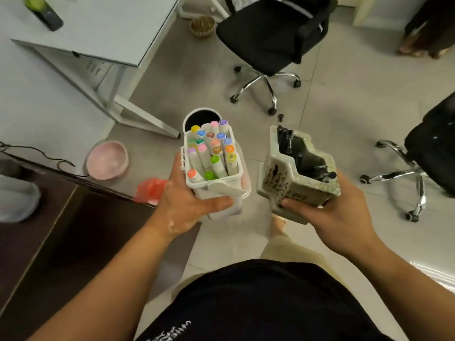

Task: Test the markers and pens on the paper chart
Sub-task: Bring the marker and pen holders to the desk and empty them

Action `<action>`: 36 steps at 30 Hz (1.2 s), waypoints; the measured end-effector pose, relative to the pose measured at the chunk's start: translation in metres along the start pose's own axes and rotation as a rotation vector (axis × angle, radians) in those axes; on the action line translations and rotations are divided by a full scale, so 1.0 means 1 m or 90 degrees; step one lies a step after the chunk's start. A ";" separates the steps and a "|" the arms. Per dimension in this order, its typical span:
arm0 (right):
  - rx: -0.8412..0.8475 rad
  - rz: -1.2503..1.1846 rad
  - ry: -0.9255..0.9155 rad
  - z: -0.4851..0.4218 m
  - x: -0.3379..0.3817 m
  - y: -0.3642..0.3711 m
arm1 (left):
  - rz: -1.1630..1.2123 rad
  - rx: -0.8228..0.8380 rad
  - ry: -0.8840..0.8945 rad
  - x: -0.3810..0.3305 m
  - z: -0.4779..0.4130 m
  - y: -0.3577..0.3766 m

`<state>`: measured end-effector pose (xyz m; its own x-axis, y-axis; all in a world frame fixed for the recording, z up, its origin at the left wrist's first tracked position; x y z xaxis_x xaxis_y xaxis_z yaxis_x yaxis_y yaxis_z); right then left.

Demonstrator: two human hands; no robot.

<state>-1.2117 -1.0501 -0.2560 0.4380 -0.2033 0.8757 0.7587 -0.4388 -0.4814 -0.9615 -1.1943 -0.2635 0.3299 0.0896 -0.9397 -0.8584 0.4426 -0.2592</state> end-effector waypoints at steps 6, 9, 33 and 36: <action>0.073 0.008 -0.061 -0.200 0.007 -0.011 | -0.001 -0.128 -0.045 -0.050 -0.136 0.001; 0.117 0.018 -0.092 -0.294 0.016 -0.007 | 0.016 -0.160 -0.038 -0.067 -0.204 -0.006; 0.243 -0.022 -0.146 -0.844 0.104 0.240 | 0.079 -0.412 -0.067 -0.106 -0.662 -0.203; 0.299 -0.034 -0.152 -0.907 0.105 0.287 | 0.074 -0.466 -0.089 -0.099 -0.706 -0.220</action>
<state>-1.3851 -1.9909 -0.2673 0.4492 0.0384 0.8926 0.8931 0.0081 -0.4498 -1.0827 -1.9307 -0.2705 0.2259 0.2329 -0.9459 -0.9165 -0.2784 -0.2874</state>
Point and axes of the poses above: each hand's wrist, its own z-axis away from the middle knuckle, its own y-axis out of the palm, x = y × z, the point moved 3 cm from there along -z, towards the middle knuckle, and after that the axes turned 6 degrees about -x, right-handed, at the moved point
